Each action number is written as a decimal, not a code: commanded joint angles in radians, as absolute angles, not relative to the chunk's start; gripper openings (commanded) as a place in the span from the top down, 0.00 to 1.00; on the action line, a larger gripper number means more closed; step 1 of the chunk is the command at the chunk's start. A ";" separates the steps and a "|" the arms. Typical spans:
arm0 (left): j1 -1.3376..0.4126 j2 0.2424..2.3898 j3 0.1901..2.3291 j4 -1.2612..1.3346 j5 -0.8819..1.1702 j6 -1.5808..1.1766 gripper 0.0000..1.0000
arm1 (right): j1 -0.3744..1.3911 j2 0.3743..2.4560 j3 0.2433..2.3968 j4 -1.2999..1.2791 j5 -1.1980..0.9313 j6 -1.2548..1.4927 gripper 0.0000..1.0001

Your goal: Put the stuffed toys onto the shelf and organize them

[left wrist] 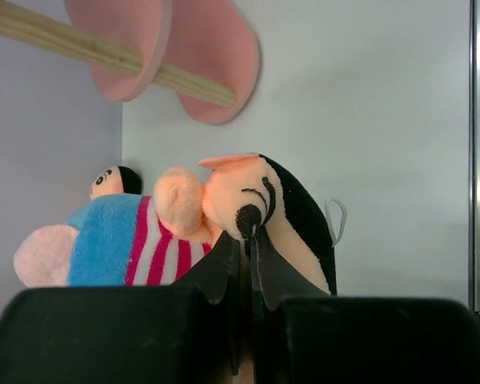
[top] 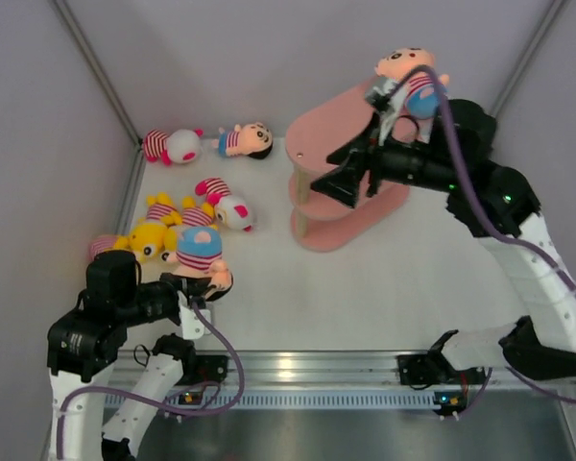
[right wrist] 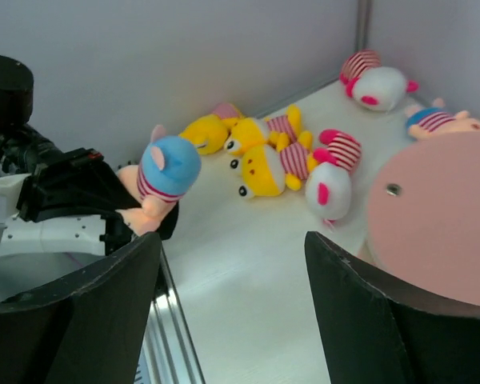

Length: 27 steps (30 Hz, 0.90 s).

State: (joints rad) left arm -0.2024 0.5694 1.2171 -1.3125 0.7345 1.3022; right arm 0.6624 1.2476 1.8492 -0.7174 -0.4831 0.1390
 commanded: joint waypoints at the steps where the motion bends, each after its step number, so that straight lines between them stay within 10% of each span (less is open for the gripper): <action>1: -0.202 0.563 1.160 -1.509 0.770 1.512 0.97 | 0.805 1.435 1.968 -0.772 -0.426 0.123 0.26; 8: -0.204 0.572 1.109 -1.509 0.761 1.611 0.97 | 0.977 1.865 2.320 -0.854 -0.529 0.074 0.15; 19: -0.204 0.604 1.080 -1.509 0.759 1.664 0.98 | 1.023 2.000 2.249 -0.755 -0.658 0.113 0.16; 27: -0.204 0.627 1.107 -1.509 0.735 1.667 0.98 | 1.052 2.054 2.227 -0.805 -0.689 0.106 0.82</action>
State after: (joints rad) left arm -0.2031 0.6147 1.0828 -1.3666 0.7242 1.6287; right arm 1.0176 2.0418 2.2318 -0.7895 -0.6441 0.1120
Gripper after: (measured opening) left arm 0.057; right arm 0.296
